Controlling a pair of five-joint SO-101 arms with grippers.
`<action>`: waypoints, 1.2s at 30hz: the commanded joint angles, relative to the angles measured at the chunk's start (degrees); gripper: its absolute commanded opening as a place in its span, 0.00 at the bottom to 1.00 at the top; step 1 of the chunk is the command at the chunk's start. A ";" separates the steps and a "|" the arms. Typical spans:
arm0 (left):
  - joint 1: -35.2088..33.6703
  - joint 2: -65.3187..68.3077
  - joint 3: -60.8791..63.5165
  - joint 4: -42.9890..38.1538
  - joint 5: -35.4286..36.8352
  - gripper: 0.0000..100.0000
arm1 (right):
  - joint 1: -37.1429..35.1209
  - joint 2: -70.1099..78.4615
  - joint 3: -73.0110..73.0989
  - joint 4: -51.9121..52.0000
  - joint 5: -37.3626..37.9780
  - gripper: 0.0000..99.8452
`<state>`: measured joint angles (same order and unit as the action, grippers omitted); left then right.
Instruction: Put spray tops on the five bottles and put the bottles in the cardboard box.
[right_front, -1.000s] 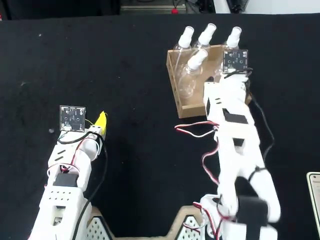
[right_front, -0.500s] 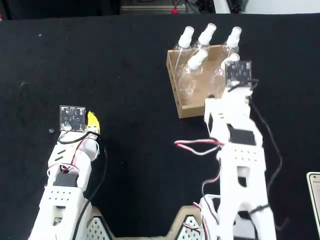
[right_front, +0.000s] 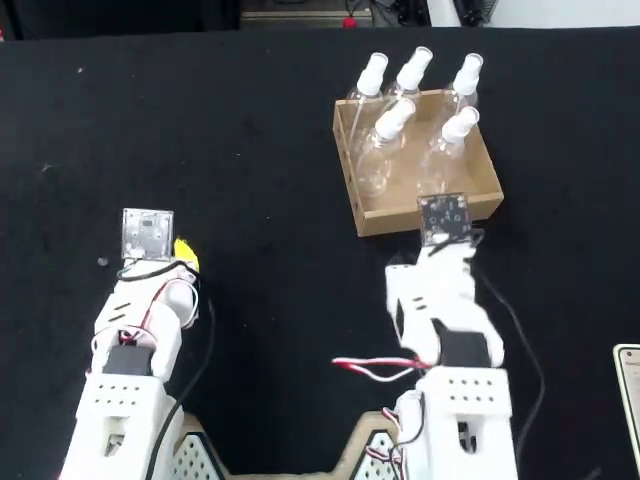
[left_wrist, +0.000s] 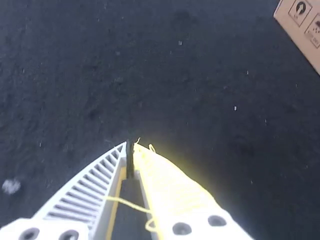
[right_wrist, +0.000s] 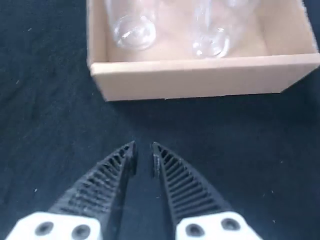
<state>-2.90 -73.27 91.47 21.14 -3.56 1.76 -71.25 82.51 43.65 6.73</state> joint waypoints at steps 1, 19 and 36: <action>0.75 -10.64 -1.89 7.74 -0.09 0.03 | -1.14 -6.81 2.68 1.14 0.00 0.02; -0.75 -29.01 5.32 16.00 -0.26 0.03 | -0.79 -31.96 14.29 22.15 0.44 0.03; -2.24 -31.30 5.85 51.78 -0.18 0.03 | 5.10 -36.26 14.11 30.68 0.35 0.02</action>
<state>-4.66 -103.96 96.13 70.73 -3.47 5.89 -103.08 97.01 73.98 6.81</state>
